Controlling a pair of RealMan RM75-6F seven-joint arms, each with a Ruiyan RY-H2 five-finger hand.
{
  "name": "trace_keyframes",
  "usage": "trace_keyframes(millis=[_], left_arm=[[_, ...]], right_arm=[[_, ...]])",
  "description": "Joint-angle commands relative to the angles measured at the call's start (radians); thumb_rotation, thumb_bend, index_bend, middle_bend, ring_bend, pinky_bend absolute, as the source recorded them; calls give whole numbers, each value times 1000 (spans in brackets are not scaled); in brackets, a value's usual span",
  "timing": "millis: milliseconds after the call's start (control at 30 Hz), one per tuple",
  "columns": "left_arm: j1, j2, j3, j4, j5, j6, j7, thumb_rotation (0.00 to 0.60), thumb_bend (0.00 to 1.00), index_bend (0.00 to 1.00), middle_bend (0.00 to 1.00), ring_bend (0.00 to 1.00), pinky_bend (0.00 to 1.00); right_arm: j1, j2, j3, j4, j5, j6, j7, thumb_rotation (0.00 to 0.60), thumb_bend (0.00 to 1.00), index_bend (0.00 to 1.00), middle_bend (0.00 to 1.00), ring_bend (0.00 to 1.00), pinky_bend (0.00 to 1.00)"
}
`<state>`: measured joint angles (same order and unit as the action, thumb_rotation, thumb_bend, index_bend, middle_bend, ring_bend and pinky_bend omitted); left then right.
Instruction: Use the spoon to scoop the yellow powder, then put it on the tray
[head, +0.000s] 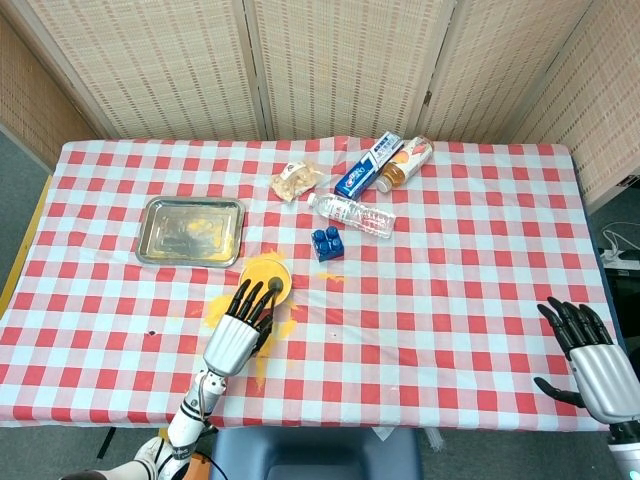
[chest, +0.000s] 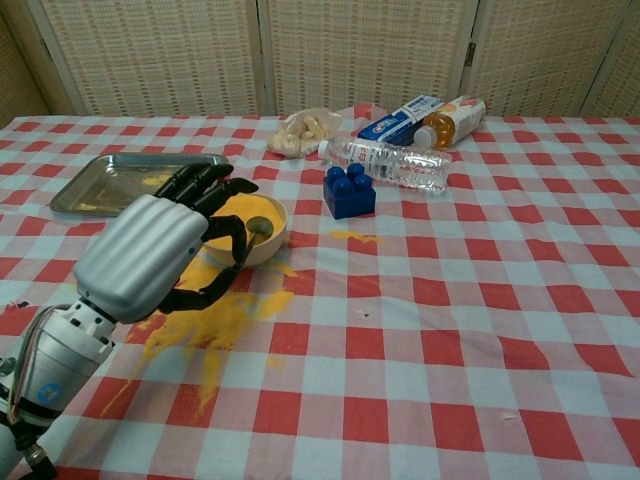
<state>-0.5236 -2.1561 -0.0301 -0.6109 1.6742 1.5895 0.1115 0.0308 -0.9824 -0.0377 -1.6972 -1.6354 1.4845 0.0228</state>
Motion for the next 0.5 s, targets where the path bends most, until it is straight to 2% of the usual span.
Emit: trace_keyframes(millis=[33, 500], left_arm=[[-1, -1, 0, 3, 0, 0, -2, 600, 429, 534, 137, 0, 54], [-1, -9, 1, 11, 1, 8, -17, 600, 430, 515, 137, 0, 54]], right_arm=[[0, 0, 0, -1, 1, 0, 0, 600, 54, 0, 0, 0, 0], [-2, 2, 1, -4, 5, 1, -4, 600, 54, 0, 0, 0, 0]])
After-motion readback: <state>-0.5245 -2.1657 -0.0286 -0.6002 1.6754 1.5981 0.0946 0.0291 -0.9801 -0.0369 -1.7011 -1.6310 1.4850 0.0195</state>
